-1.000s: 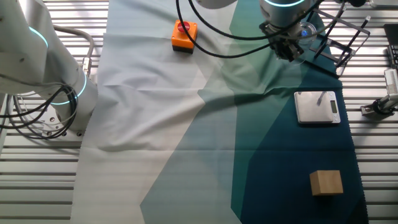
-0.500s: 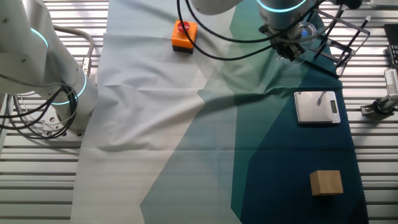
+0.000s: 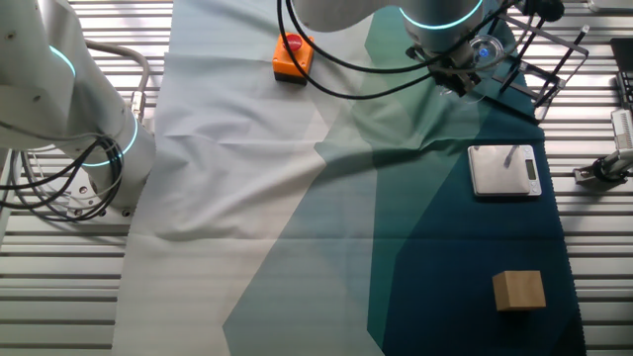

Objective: Take the cup off the cup rack

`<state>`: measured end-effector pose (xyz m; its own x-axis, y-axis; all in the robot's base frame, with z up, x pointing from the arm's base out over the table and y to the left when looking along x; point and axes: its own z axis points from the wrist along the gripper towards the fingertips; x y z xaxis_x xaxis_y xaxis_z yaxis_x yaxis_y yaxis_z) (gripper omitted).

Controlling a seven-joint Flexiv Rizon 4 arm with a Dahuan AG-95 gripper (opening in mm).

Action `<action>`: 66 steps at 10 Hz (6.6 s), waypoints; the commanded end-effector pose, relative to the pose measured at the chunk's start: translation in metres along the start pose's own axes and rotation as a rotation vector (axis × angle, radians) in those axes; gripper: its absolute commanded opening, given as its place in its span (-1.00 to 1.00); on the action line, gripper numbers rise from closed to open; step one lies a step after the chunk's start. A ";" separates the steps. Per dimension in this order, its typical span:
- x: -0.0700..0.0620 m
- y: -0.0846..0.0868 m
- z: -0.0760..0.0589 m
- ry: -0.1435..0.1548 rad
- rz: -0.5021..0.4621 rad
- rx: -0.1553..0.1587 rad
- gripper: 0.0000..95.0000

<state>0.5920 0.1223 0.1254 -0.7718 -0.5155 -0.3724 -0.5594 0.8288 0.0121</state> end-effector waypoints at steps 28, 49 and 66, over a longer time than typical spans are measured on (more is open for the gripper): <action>-0.011 0.004 0.032 -0.086 -0.080 0.004 -0.20; -0.008 0.005 0.058 -0.110 -0.070 0.017 -0.20; -0.015 0.009 0.058 -0.117 -0.023 0.017 -1.00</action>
<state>0.6167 0.1507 0.0778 -0.7172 -0.5060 -0.4792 -0.5703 0.8213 -0.0138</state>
